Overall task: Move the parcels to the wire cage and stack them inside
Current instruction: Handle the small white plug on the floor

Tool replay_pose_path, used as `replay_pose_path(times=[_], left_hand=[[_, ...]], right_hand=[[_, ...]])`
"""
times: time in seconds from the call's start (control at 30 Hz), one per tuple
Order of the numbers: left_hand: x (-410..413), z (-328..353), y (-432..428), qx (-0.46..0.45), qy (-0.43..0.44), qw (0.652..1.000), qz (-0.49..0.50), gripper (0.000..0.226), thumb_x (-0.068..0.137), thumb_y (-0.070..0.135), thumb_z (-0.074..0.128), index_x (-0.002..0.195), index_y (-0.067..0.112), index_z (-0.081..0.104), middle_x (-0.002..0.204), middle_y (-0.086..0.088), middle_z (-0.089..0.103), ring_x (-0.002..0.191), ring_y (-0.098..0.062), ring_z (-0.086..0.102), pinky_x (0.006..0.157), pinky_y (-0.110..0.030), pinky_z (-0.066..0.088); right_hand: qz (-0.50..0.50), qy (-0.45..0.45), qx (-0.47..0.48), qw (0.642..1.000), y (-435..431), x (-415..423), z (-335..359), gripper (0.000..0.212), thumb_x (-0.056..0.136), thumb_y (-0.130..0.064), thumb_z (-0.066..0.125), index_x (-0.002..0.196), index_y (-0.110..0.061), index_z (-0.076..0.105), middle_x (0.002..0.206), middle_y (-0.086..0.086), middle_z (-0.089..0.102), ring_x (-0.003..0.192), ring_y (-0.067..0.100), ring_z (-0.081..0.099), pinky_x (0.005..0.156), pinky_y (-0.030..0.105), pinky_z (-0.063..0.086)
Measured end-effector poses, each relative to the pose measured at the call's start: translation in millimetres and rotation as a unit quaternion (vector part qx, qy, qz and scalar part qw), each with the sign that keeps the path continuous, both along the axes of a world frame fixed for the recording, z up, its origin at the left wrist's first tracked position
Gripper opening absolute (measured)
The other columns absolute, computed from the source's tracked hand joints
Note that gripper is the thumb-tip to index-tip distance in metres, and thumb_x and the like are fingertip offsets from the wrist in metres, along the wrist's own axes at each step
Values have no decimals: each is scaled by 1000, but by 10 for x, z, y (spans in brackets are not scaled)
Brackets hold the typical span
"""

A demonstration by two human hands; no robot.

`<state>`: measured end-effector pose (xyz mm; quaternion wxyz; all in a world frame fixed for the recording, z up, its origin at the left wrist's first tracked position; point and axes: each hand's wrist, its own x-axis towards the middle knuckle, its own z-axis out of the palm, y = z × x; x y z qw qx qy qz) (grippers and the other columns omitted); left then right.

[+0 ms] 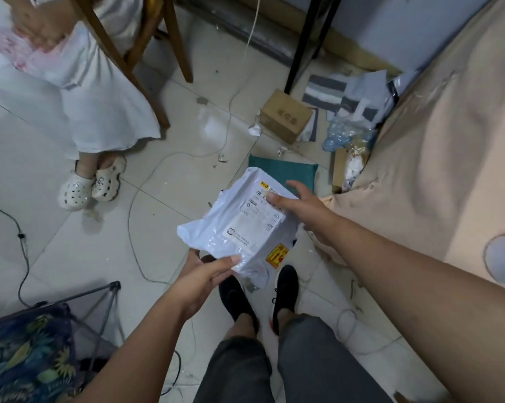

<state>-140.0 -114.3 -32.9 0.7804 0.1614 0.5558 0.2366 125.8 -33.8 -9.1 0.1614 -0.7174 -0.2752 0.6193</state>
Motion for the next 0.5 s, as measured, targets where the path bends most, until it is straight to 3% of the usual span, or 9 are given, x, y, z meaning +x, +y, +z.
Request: replay_pose_path(times=[0.1, 0.13, 0.2, 0.27, 0.33, 0.43, 0.5], left_hand=[[40, 307, -166, 13, -16, 1000, 11, 102, 65, 13, 99, 146, 31, 41, 136, -1, 70, 124, -27, 68, 93, -35, 60], [60, 385, -215, 20, -23, 999, 11, 100, 68, 11, 97, 148, 30, 41, 137, -2, 70, 126, -27, 67, 94, -35, 60], [102, 512, -339, 28, -33, 999, 14, 97, 72, 10, 96, 150, 29, 40, 140, -4, 68, 128, -28, 66, 97, -37, 59], [117, 611, -461, 19, -39, 999, 31, 97, 72, 14, 97, 150, 26, 41, 141, -7, 67, 128, -30, 66, 100, -40, 58], [134, 731, -577, 5, -46, 998, 37, 90, 73, 30, 96, 148, 24, 48, 138, -7, 69, 125, -30, 67, 99, -44, 59], [135, 891, -804, 34, 3, 996, 83, 71, 79, 51, 87, 142, 32, 59, 138, 4, 69, 127, -19, 66, 95, -48, 60], [110, 981, -962, 65, 70, 981, 167, 76, 75, 55, 88, 142, 35, 57, 139, 8, 67, 127, -15, 65, 96, -46, 60]], right_hand=[[-56, -9, 21, 998, -115, -98, 280, 162, 28, -92, 81, 164, -44, 6, 174, -1, 8, 156, 30, 25, 119, 61, 36], [-69, -2, 34, 997, -154, -122, 333, 164, 27, -92, 81, 164, -44, 6, 174, 0, 11, 155, 29, 27, 121, 59, 35], [-92, 50, 44, 994, -226, -159, 409, 159, 30, -85, 88, 163, -43, 12, 164, 1, 35, 144, 27, 46, 118, 54, 41], [-79, 86, 54, 992, -258, -187, 494, 142, 37, -73, 95, 158, -36, 32, 141, -4, 61, 122, 22, 66, 108, 50, 52], [-45, 97, 82, 991, -241, -191, 570, 103, 47, -61, 97, 136, -30, 57, 124, 0, 74, 104, 21, 76, 96, 44, 61], [12, 121, 100, 987, -220, -215, 723, 71, 60, -48, 97, 121, -25, 68, 110, 2, 80, 99, 23, 79, 90, 43, 63], [45, 126, 106, 985, -220, -267, 842, 58, 69, -40, 96, 118, -24, 70, 107, 1, 81, 100, 24, 78, 86, 40, 63]])
